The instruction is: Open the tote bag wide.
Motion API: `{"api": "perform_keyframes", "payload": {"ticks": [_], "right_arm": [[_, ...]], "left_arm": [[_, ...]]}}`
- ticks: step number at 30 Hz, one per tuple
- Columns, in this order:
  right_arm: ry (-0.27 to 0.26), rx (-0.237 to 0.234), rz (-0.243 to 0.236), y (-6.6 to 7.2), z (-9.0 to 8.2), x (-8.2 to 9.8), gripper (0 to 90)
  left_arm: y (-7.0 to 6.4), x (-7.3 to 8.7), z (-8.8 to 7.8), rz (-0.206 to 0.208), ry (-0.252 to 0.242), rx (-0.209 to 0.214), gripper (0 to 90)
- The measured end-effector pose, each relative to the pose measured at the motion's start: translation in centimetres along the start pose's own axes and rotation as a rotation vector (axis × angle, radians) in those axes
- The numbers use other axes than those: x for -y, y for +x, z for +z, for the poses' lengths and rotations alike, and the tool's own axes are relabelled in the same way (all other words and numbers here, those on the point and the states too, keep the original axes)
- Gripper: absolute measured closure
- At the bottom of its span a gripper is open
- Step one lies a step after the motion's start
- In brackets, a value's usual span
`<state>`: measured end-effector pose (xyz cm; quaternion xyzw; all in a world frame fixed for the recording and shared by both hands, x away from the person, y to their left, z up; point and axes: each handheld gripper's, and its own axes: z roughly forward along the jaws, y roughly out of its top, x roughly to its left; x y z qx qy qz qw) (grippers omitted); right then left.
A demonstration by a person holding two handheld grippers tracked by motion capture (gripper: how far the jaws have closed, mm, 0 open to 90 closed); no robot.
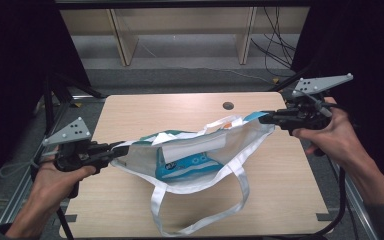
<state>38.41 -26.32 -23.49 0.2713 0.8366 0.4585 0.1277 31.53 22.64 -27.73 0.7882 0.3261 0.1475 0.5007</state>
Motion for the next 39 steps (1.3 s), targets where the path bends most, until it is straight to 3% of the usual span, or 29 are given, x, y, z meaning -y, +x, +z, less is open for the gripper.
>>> {"api": "perform_keyframes", "payload": {"ticks": [3,5,7,10,11,14,16,17,22,25,27,30,32,33,37,39], "right_arm": [[0.003,0.028,-0.016,-0.5,-0.7,-1.1,88.5],[-0.006,0.04,-0.048,-0.4,-1.4,-1.9,88.5],[-0.023,0.058,-0.032,-0.5,-2.1,-2.7,88.5],[-0.002,0.055,-0.014,-0.8,-3.0,-3.7,88.5],[0.003,0.071,-0.042,-1.2,-3.2,-4.0,88.5],[0.018,0.08,-0.03,-1.5,-3.6,-4.7,88.5],[0.013,0.102,-0.051,-1.9,-3.8,-5.1,88.5],[0.005,0.089,-0.036,-2.1,-3.8,-5.1,88.5],[0.048,0.089,0.006,-3.4,-2.7,-4.3,88.5],[0.026,0.103,0.04,-4.2,-2.0,-3.7,88.4],[0.064,0.108,0.042,-4.7,-1.6,-3.5,88.4],[0.08,0.123,0.053,-5.3,-1.0,-3.0,88.4],[0.043,0.13,0.05,-5.7,-0.6,-2.7,88.4],[0.063,0.115,0.064,-5.9,-0.6,-2.6,88.4],[0.084,0.129,0.064,-6.3,0.2,-2.1,88.4],[0.106,0.134,0.06,-6.3,0.7,-1.6,88.3]], "left_arm": [[0.4,-1.5,-0.3,-0.017,-0.02,0.014,83.0],[0.4,-2.6,-0.6,-0.006,-0.018,0.021,83.3],[0.4,-3.4,-0.6,0.004,-0.007,0.024,83.8],[0.2,-4.7,-0.4,0.013,0.018,0.027,84.3],[0.2,-5.0,-0.3,0.013,0.023,0.028,84.5],[0.4,-5.8,0.1,0.009,0.027,0.031,85.3],[0.5,-6.3,0.3,0.01,0.024,0.033,85.7],[0.7,-6.4,0.5,0.01,0.031,0.037,85.8],[1.8,-6.1,2.4,-0.016,0.042,0.039,85.8],[2.6,-6.0,3.3,-0.031,0.033,0.034,85.8],[2.8,-6.0,4.0,-0.028,0.045,0.025,85.7],[3.1,-5.8,4.6,-0.034,0.038,0.031,85.7],[3.4,-5.8,4.9,-0.038,0.032,0.033,85.5],[3.5,-5.7,5.1,-0.041,0.034,0.036,85.5],[3.5,-5.1,5.8,-0.002,0.091,0.018,85.4],[3.7,-4.4,6.1,-0.004,0.109,0.026,85.4]]}}
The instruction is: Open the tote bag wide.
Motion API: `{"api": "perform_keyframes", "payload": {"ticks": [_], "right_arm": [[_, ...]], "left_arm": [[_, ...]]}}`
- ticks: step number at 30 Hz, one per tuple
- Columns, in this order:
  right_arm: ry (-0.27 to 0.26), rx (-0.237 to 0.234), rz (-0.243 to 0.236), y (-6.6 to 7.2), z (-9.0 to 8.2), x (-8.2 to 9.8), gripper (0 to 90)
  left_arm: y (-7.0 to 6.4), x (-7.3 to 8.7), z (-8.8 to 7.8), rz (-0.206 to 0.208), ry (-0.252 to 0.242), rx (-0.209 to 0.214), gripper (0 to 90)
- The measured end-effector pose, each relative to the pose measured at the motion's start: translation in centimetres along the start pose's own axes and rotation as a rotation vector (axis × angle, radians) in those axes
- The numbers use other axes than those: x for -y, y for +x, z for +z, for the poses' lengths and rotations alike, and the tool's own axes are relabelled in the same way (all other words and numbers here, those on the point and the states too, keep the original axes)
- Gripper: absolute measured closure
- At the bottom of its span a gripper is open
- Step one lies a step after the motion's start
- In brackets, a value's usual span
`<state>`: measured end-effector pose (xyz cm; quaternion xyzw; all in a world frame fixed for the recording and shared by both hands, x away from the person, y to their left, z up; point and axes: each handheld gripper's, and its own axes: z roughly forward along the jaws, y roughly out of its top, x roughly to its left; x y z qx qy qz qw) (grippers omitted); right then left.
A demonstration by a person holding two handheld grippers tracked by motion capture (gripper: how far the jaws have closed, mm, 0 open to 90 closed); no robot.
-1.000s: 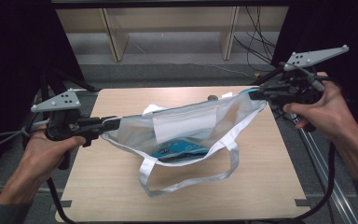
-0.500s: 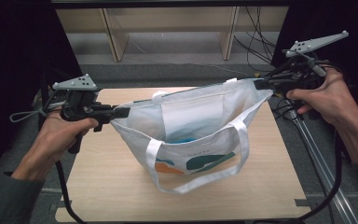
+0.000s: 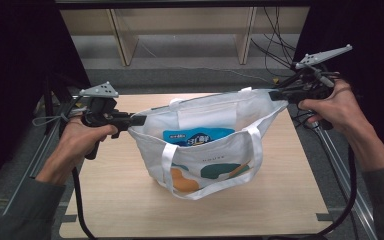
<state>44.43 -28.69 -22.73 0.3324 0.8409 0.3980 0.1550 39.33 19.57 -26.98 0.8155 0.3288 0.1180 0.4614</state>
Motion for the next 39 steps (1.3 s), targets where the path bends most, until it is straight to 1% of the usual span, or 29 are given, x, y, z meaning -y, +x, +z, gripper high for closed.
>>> {"api": "perform_keyframes", "payload": {"ticks": [1,4,5,6,7,10,11,12,13,14,15,16,17,19,20,21,23,26,28,29,30,31,32,34,35,36,37,38,39], "right_arm": [[0.013,-0.02,0.002,0.0,0.2,0.2,88.4],[0.043,-0.021,-0.008,0.0,1.5,1.2,88.3],[0.043,-0.016,0.012,0.1,2.1,1.7,88.3],[0.068,-0.032,0.005,0.0,2.6,2.1,88.3],[0.08,-0.015,0.013,0.1,3.3,2.6,88.3],[0.136,-0.033,0.026,0.1,5.0,3.7,88.3],[0.129,-0.041,0.044,0.1,5.6,4.1,88.3],[0.145,-0.061,0.063,0.1,5.9,4.2,88.3],[0.157,-0.048,0.039,-0.2,6.2,4.6,88.3],[0.161,-0.046,0.059,-0.1,6.6,4.9,88.3],[0.169,-0.052,0.047,-0.3,6.9,5.2,88.3],[0.169,-0.043,0.064,-0.1,7.4,5.5,88.3],[0.172,-0.064,0.06,-0.2,7.8,5.9,88.3],[0.183,-0.054,0.062,-0.2,8.5,6.6,88.3],[0.195,-0.078,0.066,-0.2,8.8,7.0,88.2],[0.192,-0.038,0.011,-0.8,9.3,7.5,88.2],[0.199,-0.041,0.024,-0.8,10.1,8.4,88.2],[0.208,-0.063,0.047,-0.8,11.1,9.5,88.2],[0.193,-0.076,0.094,-0.6,11.9,10.3,88.1],[0.187,-0.076,0.098,-0.6,12.3,10.7,88.2],[0.205,-0.078,0.1,-0.6,12.6,11.1,88.2],[0.203,-0.085,0.116,-0.6,13.0,11.6,88.1],[0.198,-0.086,0.098,-0.8,13.6,12.1,88.1],[0.204,-0.091,0.119,-0.9,14.6,13.1,88.1],[0.213,-0.093,0.12,-0.9,14.9,13.4,88.1],[0.246,-0.081,0.13,-1.0,15.2,13.7,88.1],[0.247,-0.081,0.135,-0.9,15.6,14.1,88.1],[0.236,-0.077,0.147,-0.8,16.1,14.5,88.0],[0.256,-0.07,0.134,-0.8,16.5,14.8,88.0]], "left_arm": [[0.1,0.5,0.2,-0.006,0.011,0.003,85.4],[0.2,2.3,1.3,-0.007,0.061,0.022,84.8],[0.3,2.9,1.7,-0.004,0.082,0.025,84.6],[0.4,3.5,2.1,-0.014,0.094,0.023,84.3],[0.5,4.0,2.5,-0.022,0.107,0.03,84.3],[1.1,5.2,3.7,-0.027,0.158,0.03,84.3],[1.3,5.6,4.2,-0.037,0.156,0.024,84.3],[1.6,5.9,4.6,-0.038,0.171,0.025,84.3],[1.8,6.3,5.0,-0.044,0.176,0.026,84.3],[2.0,6.7,5.4,-0.049,0.179,0.025,84.3],[2.3,7.0,5.8,-0.057,0.184,0.025,84.3],[2.5,7.5,6.3,-0.066,0.185,0.021,84.3],[2.6,7.8,6.6,-0.082,0.188,0.024,84.2],[3.0,8.7,7.3,-0.069,0.215,0.013,84.0],[3.2,9.0,7.7,-0.065,0.231,0.015,83.9],[3.3,9.5,8.1,-0.07,0.223,0.012,83.9],[3.4,10.1,8.6,-0.082,0.223,0.011,83.8],[3.8,11.0,9.3,-0.072,0.23,0.002,83.6],[4.0,11.7,10.0,-0.072,0.233,-0.007,83.5],[4.0,12.1,10.3,-0.077,0.232,-0.01,83.4],[4.1,12.5,10.7,-0.077,0.236,-0.011,83.4],[4.2,12.9,11.0,-0.083,0.234,-0.02,83.3],[4.5,13.4,11.4,-0.092,0.228,-0.018,83.1],[4.8,14.0,11.9,-0.108,0.214,-0.026,82.9],[5.0,14.4,12.2,-0.117,0.214,-0.02,82.9],[5.1,14.8,12.6,-0.126,0.201,-0.023,82.9],[5.3,15.0,12.8,-0.128,0.206,-0.02,82.9],[5.3,15.5,13.2,-0.144,0.181,-0.024,82.8],[5.5,15.9,13.4,-0.153,0.179,-0.025,82.5]]}}
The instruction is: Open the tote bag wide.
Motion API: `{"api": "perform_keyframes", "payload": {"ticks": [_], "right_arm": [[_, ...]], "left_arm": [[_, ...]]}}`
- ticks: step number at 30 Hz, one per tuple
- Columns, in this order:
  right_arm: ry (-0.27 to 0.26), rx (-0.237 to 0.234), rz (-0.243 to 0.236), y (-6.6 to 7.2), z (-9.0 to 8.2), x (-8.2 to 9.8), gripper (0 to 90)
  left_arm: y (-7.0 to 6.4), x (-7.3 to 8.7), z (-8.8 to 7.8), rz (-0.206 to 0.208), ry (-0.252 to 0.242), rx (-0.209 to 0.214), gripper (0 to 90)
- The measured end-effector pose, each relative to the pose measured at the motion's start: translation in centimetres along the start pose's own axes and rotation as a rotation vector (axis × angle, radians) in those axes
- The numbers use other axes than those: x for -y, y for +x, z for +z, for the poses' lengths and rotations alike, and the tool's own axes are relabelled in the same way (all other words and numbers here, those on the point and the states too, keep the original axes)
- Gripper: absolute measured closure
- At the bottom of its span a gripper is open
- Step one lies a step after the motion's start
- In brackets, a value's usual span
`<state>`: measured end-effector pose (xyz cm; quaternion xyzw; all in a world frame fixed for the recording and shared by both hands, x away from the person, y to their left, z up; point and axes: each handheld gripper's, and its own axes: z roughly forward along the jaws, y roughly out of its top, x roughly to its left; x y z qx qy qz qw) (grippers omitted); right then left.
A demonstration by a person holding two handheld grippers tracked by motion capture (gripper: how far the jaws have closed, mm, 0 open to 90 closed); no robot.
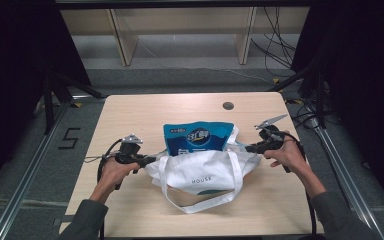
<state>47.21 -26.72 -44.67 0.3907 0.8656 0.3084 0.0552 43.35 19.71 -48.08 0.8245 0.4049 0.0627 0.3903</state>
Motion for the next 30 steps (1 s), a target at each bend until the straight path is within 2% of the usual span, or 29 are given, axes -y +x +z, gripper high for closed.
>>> {"api": "perform_keyframes", "payload": {"ticks": [1,2,3,4,5,7,8,9,10,11,13,14,15,16,17,18,19,20,23,24,25,26,27,28,30], "right_arm": [[0.021,0.024,-0.035,-0.2,0.4,0.3,88.0],[0.029,0.025,-0.056,0.0,1.0,0.5,88.0],[0.045,0.012,-0.056,0.2,1.5,0.8,88.0],[0.039,0.015,-0.062,0.3,1.8,1.0,88.0],[0.025,0.01,-0.055,0.3,2.1,1.2,88.0],[-0.01,-0.007,-0.015,0.4,2.6,1.6,88.0],[0.004,0.02,-0.036,0.1,2.8,1.8,87.9],[0.023,0.035,-0.008,0.3,3.0,2.0,87.9],[0.04,0.024,-0.019,0.2,2.9,2.0,88.0],[0.007,-0.002,-0.009,0.5,3.2,2.0,87.9],[-0.003,-0.008,-0.015,0.4,3.1,2.1,87.7],[-0.019,-0.003,0.005,0.5,3.2,2.2,87.6],[-0.004,-0.023,0.011,0.6,2.9,2.1,87.4],[-0.03,-0.036,0.029,0.7,2.9,2.2,87.1],[-0.02,0.004,0.008,0.7,2.7,2.2,86.3],[-0.018,0.011,-0.042,0.5,2.5,2.3,85.1],[0.004,0.041,-0.042,0.5,2.3,2.3,83.3],[-0.015,0.045,-0.034,0.6,2.3,2.5,80.3],[-0.041,0.035,-0.016,0.9,1.7,2.7,74.7],[-0.085,0.044,-0.017,1.0,2.0,2.8,69.8],[-0.047,0.01,0.017,1.4,1.1,2.5,68.6],[-0.1,0.009,0.037,1.6,0.8,2.5,67.8],[-0.125,0.003,0.04,1.7,0.1,2.3,67.2],[-0.159,-0.005,0.043,1.9,-0.6,2.1,66.7],[-0.178,-0.009,0.014,2.3,-2.5,1.7,64.9]], "left_arm": [[0.0,0.3,0.5,-0.025,-0.01,0.006,82.4],[0.1,0.7,0.8,-0.004,0.001,0.001,82.4],[0.0,1.0,1.3,-0.007,0.0,-0.008,82.4],[0.0,1.4,1.6,-0.002,0.011,-0.012,82.4],[0.0,1.7,2.1,-0.001,0.006,-0.012,82.4],[0.2,2.1,2.4,-0.041,-0.01,0.001,82.4],[0.3,2.2,2.4,-0.032,-0.008,0.001,82.4],[0.1,2.1,2.3,-0.024,-0.006,-0.007,82.4],[0.0,2.0,2.3,-0.01,-0.004,-0.018,82.4],[-0.1,1.9,2.2,0.002,0.013,-0.029,82.4],[-0.1,1.7,2.0,-0.016,0.018,-0.031,81.6],[-0.2,1.7,1.8,-0.019,0.008,-0.045,79.5],[-0.3,1.6,1.6,-0.023,0.0,-0.057,76.5],[-0.3,1.5,1.3,-0.017,-0.001,-0.068,72.3],[-0.4,1.4,0.9,-0.017,-0.008,-0.084,67.4],[-0.5,1.3,0.4,-0.009,-0.004,-0.077,65.1],[-0.8,1.2,0.0,-0.011,-0.02,-0.085,64.3],[-1.0,1.2,-0.5,0.002,-0.017,-0.083,62.8],[-1.7,0.7,-2.2,0.023,-0.04,-0.126,52.4],[-1.9,0.5,-2.8,0.017,-0.05,-0.128,51.6],[-2.2,0.4,-3.1,0.011,-0.067,-0.13,50.6],[-2.6,0.3,-3.5,-0.004,-0.093,-0.128,49.6],[-3.0,0.2,-3.9,-0.017,-0.111,-0.126,48.1],[-3.3,0.0,-4.4,-0.012,-0.122,-0.124,47.8],[-3.7,-0.1,-5.2,-0.008,-0.132,-0.107,46.6]]}}
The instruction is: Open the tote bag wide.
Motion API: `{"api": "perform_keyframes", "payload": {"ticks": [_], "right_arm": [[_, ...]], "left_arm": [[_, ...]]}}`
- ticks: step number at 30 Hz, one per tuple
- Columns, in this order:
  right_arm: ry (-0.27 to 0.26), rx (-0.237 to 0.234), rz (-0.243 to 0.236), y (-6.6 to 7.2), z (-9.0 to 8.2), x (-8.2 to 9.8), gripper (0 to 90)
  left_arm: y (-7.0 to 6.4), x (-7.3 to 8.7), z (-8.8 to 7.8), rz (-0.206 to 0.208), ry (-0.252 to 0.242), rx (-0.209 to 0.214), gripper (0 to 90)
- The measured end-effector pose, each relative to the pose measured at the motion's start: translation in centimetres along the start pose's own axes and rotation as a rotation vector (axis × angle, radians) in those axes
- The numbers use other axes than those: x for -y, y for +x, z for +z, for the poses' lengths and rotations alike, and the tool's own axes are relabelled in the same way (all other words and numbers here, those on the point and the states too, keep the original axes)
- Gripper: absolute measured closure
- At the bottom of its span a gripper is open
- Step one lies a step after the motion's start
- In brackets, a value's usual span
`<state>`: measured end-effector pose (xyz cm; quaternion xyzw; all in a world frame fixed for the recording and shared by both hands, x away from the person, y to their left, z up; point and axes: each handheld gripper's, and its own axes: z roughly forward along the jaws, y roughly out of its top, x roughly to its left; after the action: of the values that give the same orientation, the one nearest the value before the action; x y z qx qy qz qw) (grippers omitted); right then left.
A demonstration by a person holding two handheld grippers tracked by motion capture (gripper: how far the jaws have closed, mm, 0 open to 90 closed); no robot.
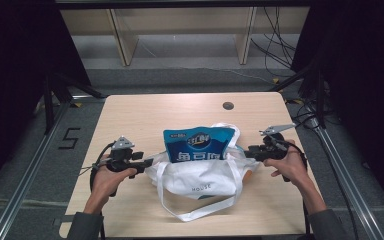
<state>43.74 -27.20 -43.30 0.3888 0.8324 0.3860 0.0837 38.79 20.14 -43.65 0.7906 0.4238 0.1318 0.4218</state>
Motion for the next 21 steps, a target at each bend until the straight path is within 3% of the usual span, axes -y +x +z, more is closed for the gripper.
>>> {"api": "perform_keyframes", "payload": {"ticks": [3,4,5,7,8,9,11,12,13,14,15,17,20,21], "right_arm": [[-0.062,-0.05,-0.012,1.2,-1.8,-0.8,62.7],[-0.061,-0.052,-0.029,1.7,-2.4,-0.9,62.2],[-0.069,-0.089,-0.013,2.4,-2.7,-1.1,61.6],[-0.091,-0.107,-0.079,3.3,-3.1,-1.3,60.8],[-0.091,-0.135,-0.059,4.2,-3.0,-1.4,59.9],[-0.089,-0.168,-0.088,4.6,-2.9,-1.5,59.0],[-0.079,-0.212,-0.084,5.7,-2.9,-1.6,58.2],[-0.095,-0.22,-0.12,6.0,-2.7,-1.7,57.8],[-0.078,-0.243,-0.099,6.6,-2.6,-1.8,57.5],[-0.081,-0.254,-0.126,6.8,-2.4,-1.9,57.4],[-0.064,-0.273,-0.125,7.1,-2.3,-1.9,56.8],[-0.044,-0.262,-0.128,7.4,-1.7,-1.8,55.9],[-0.022,-0.235,-0.135,7.5,-1.1,-1.9,55.3],[-0.022,-0.228,-0.158,7.4,-0.8,-1.9,55.2]], "left_arm": [[-0.6,-0.2,-1.1,-0.015,-0.028,0.027,43.8],[-0.8,-0.2,-1.3,-0.024,-0.049,0.037,43.5],[-1.1,-0.3,-1.5,-0.037,-0.058,0.051,42.9],[-1.7,-0.4,-1.8,-0.025,-0.067,0.105,41.4],[-2.1,-0.5,-1.8,-0.027,-0.072,0.127,40.8],[-2.4,-0.7,-1.7,-0.019,-0.076,0.142,39.9],[-3.2,-1.0,-1.5,-0.008,-0.062,0.171,38.7],[-3.5,-1.1,-1.4,0.004,-0.053,0.19,38.5],[-3.8,-1.2,-1.3,0.02,-0.052,0.201,38.4],[-4.0,-1.3,-1.3,0.039,-0.055,0.202,38.3],[-4.1,-1.4,-1.3,0.043,-0.051,0.208,37.9],[-4.6,-1.5,-1.2,0.031,-0.045,0.219,37.0],[-4.9,-1.6,-0.3,0.067,-0.019,0.243,36.4],[-5.0,-1.6,0.1,0.071,0.004,0.249,35.9]]}}
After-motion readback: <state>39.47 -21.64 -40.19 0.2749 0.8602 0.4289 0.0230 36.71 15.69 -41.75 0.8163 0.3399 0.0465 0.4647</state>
